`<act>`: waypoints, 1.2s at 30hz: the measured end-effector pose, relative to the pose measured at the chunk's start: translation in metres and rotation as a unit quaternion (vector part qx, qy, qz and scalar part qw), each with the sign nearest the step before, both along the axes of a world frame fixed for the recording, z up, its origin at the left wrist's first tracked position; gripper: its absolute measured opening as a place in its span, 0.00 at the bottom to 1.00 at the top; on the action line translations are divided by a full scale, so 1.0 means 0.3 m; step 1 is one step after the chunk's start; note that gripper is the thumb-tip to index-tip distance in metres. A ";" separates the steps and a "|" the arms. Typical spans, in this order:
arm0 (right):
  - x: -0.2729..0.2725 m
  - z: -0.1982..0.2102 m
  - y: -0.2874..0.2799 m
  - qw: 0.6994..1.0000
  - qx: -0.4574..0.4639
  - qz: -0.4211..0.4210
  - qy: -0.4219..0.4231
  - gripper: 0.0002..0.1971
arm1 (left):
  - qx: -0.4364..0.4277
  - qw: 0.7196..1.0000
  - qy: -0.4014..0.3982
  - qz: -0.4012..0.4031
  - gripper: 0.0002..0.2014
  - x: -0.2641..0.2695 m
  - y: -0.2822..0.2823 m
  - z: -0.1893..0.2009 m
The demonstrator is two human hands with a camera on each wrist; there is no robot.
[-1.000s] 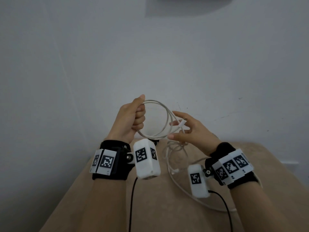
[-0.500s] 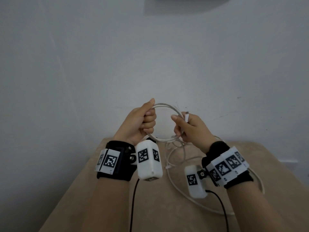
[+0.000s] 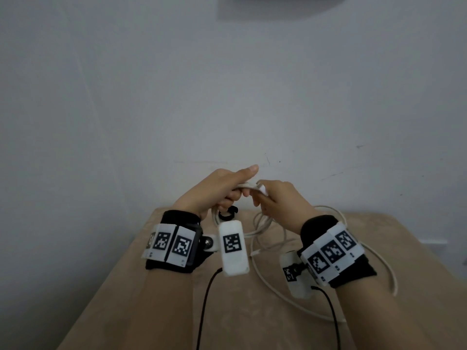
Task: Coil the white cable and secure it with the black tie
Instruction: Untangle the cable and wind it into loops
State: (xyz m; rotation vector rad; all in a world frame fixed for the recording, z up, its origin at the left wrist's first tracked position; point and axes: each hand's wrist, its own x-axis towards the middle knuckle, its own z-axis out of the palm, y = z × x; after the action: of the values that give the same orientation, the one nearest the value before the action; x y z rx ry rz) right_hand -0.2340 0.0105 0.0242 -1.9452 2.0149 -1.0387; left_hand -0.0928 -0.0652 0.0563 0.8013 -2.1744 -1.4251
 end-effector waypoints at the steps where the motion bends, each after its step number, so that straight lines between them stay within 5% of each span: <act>1: 0.002 0.001 0.000 1.000 0.008 -0.004 0.014 0.17 | -0.017 1.000 -0.018 0.000 0.24 -0.003 0.003 0.001; 8: 0.013 -0.002 -0.013 0.998 0.036 -0.023 0.047 0.17 | -0.130 0.989 -0.060 -0.024 0.21 -0.029 0.024 -0.002; 11: 0.005 0.002 -0.005 1.000 -0.015 -0.018 0.021 0.07 | -0.134 0.991 -0.012 -0.024 0.23 -0.027 0.014 -0.009; 14: -0.023 0.010 0.012 0.992 -0.048 0.020 -0.117 0.10 | -0.110 0.993 0.048 0.008 0.23 -0.014 -0.005 -0.015; 20: -0.074 0.041 0.038 0.918 -0.097 0.079 -0.376 0.13 | -0.026 0.984 0.167 0.048 0.22 0.019 -0.048 -0.020; 24: -0.112 0.015 0.026 0.956 -0.098 0.019 -0.274 0.08 | 0.004 0.975 0.215 0.053 0.21 0.028 -0.058 -0.022; 29: -0.127 -0.019 0.024 0.980 0.034 0.040 -0.191 0.10 | 0.026 0.963 0.257 0.074 0.21 0.038 -0.071 -0.021; 32: -0.133 -0.030 0.022 0.979 -0.006 0.006 -0.203 0.07 | 0.038 0.958 0.270 0.093 0.22 0.050 -0.077 -0.022; 36: -0.188 -0.054 0.020 0.960 -0.098 -0.173 -0.197 0.12 | 0.064 0.940 0.310 0.128 0.21 0.098 -0.106 -0.020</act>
State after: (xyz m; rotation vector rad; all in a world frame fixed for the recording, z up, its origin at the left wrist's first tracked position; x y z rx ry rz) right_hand -0.2906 0.0166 0.0078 -1.3331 2.1152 -1.6119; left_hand -0.0635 -0.0970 0.0502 0.5496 -1.4610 -1.4444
